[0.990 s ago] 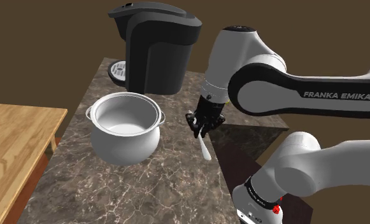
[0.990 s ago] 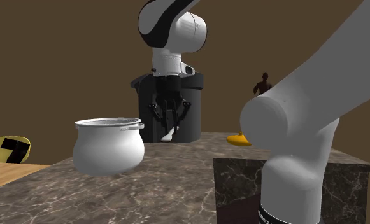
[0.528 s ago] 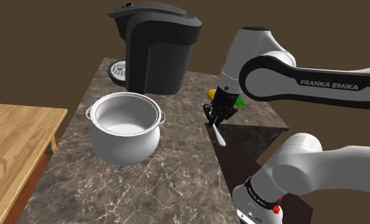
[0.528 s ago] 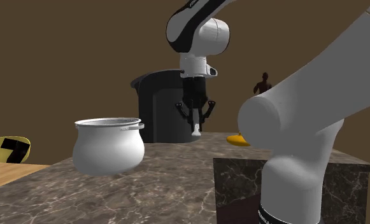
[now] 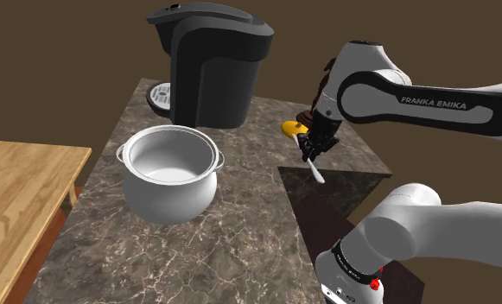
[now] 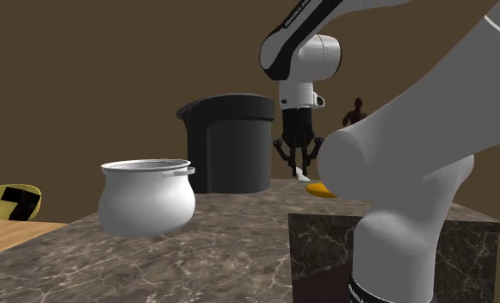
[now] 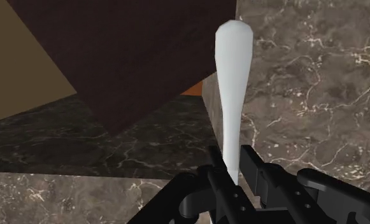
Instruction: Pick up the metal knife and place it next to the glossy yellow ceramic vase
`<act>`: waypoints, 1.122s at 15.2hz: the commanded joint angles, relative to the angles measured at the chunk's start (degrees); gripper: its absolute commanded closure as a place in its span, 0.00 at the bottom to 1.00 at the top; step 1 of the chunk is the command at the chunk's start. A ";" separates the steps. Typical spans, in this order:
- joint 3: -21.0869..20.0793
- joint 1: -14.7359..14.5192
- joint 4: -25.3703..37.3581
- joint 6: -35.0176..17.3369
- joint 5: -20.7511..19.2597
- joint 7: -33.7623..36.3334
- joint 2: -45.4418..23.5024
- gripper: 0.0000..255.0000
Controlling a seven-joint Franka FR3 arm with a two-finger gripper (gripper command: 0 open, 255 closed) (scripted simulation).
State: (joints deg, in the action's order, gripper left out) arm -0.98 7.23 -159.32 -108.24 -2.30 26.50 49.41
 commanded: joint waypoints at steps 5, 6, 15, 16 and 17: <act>8.26 5.68 2.78 -1.98 -6.68 -9.01 -4.13 1.00; 9.57 6.46 3.44 -2.45 -7.63 -10.42 -5.13 1.00; 20.15 10.83 11.69 -6.59 -12.98 -21.91 -16.01 1.00; 20.31 10.86 11.11 -7.45 -13.10 -21.86 -16.29 1.00; 20.46 10.89 10.54 -8.32 -13.21 -21.81 -16.59 1.00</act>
State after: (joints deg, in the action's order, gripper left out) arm 19.17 18.04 -148.43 -115.72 -15.33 4.86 33.26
